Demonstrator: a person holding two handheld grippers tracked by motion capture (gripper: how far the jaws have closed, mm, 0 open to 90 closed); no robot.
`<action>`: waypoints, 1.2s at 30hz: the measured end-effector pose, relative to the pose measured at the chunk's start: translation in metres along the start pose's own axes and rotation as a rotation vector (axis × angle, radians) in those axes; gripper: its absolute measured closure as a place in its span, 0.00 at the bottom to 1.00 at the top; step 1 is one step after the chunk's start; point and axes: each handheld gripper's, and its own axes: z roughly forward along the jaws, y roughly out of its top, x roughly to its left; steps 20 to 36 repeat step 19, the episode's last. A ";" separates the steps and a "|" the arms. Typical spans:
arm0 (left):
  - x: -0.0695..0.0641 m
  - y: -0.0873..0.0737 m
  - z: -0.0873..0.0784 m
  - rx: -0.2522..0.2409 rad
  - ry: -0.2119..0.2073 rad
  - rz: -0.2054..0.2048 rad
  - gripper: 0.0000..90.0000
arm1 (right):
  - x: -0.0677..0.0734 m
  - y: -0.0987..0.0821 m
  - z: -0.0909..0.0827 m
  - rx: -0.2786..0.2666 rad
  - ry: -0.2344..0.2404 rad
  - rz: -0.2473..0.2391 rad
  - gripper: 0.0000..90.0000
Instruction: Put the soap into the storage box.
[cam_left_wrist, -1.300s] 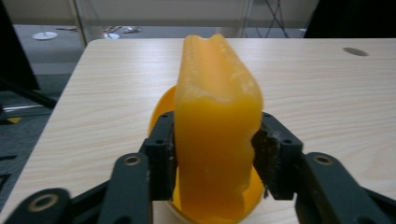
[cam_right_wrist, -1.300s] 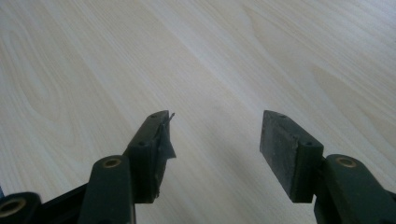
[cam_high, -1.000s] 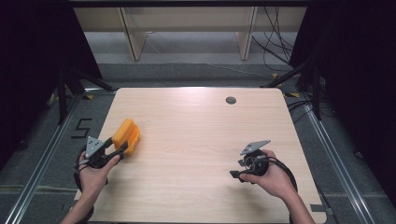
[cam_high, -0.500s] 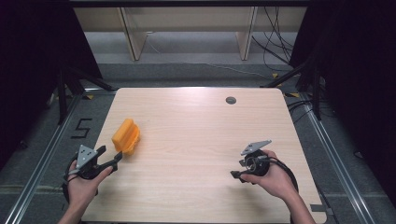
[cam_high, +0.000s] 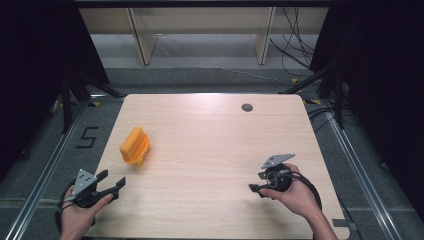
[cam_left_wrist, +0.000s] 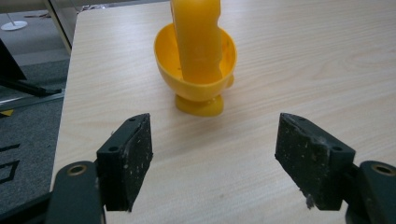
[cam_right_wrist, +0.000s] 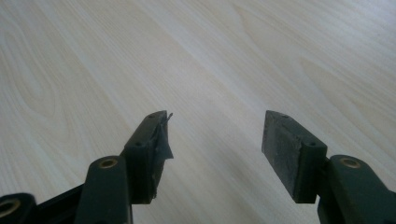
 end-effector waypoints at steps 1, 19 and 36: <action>0.001 -0.001 0.000 0.005 -0.007 0.006 0.30 | 0.000 -0.001 -0.001 -0.011 0.008 -0.006 0.47; 0.002 -0.003 0.006 0.032 -0.067 -0.008 0.31 | 0.004 -0.005 -0.010 -0.170 -0.122 -0.032 0.62; 0.002 -0.003 0.006 0.032 -0.067 -0.008 0.31 | 0.004 -0.005 -0.010 -0.170 -0.122 -0.032 0.62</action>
